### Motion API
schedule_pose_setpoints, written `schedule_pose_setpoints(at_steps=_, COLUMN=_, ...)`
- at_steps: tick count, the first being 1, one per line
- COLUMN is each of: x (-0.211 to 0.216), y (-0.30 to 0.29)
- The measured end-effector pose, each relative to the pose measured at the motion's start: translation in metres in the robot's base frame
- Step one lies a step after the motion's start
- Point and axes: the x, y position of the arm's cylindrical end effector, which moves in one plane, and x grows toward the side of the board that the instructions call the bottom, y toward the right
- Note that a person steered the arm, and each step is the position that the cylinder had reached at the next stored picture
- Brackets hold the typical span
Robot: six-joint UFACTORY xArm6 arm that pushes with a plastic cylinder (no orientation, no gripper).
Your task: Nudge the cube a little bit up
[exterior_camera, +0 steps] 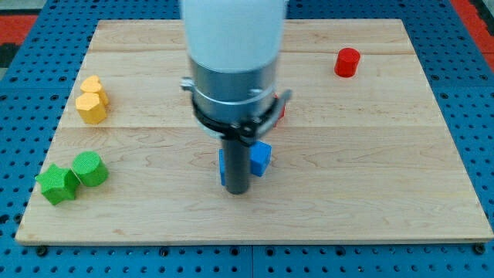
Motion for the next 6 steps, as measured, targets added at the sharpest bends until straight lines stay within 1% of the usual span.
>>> schedule_pose_setpoints(at_steps=1, x=-0.006, y=-0.025)
schedule_pose_setpoints(at_steps=2, x=-0.006, y=-0.02)
schedule_pose_setpoints(at_steps=3, x=-0.003, y=-0.006)
schedule_pose_setpoints(at_steps=5, x=-0.022, y=0.067)
schedule_pose_setpoints(at_steps=6, x=-0.022, y=0.068)
